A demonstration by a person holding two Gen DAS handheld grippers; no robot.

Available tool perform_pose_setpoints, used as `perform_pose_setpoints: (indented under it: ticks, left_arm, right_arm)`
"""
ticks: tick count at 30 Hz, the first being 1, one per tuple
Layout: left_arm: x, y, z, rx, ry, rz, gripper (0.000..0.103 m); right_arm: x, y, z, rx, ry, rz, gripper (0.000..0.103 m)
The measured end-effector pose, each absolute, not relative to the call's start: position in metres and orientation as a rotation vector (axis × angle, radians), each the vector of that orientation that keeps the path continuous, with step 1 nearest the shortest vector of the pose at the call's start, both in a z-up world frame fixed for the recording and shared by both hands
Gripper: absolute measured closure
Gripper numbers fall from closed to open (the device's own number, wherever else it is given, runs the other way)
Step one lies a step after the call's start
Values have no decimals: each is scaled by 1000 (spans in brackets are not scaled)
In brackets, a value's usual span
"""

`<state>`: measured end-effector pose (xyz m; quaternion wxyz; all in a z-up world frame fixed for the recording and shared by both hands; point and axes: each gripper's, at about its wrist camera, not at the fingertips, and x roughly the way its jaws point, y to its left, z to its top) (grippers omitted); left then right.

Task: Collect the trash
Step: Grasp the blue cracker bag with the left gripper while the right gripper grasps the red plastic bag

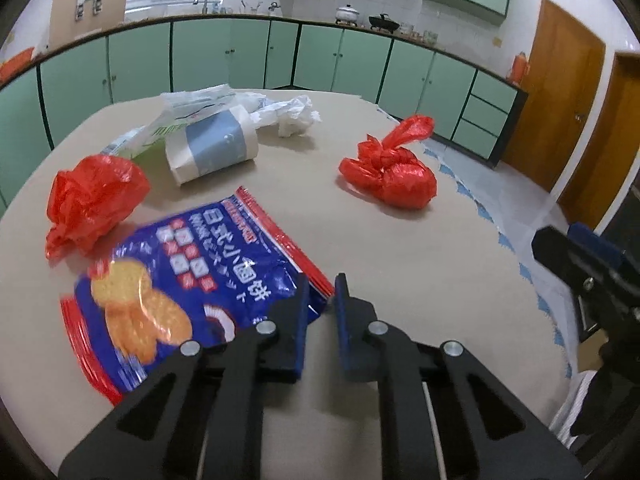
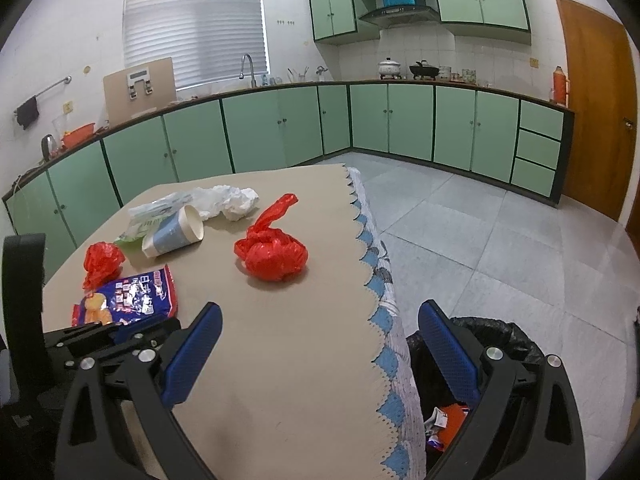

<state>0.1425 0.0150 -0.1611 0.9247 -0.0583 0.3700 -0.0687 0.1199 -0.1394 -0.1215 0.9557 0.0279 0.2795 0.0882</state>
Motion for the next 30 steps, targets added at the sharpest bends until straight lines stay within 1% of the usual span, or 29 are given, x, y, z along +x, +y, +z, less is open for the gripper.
perform_pose_setpoints:
  ticks: [2,11,21,30]
  left_arm:
    - [142,20,-161,-131,757,-133,95]
    - [130,45,-149,-172,728,-107,101]
    - [116,50,-126,-197,670,-120,102]
    - [127,39,-103,-188,595,-135,103]
  right_arm:
    - [120,-140,-123,62,571,181,7]
    - [121,-134,-129,63,585,205,7]
    - [122,-140,-127,78,582,202,7]
    - [143,-136,-106,62,534,214,8]
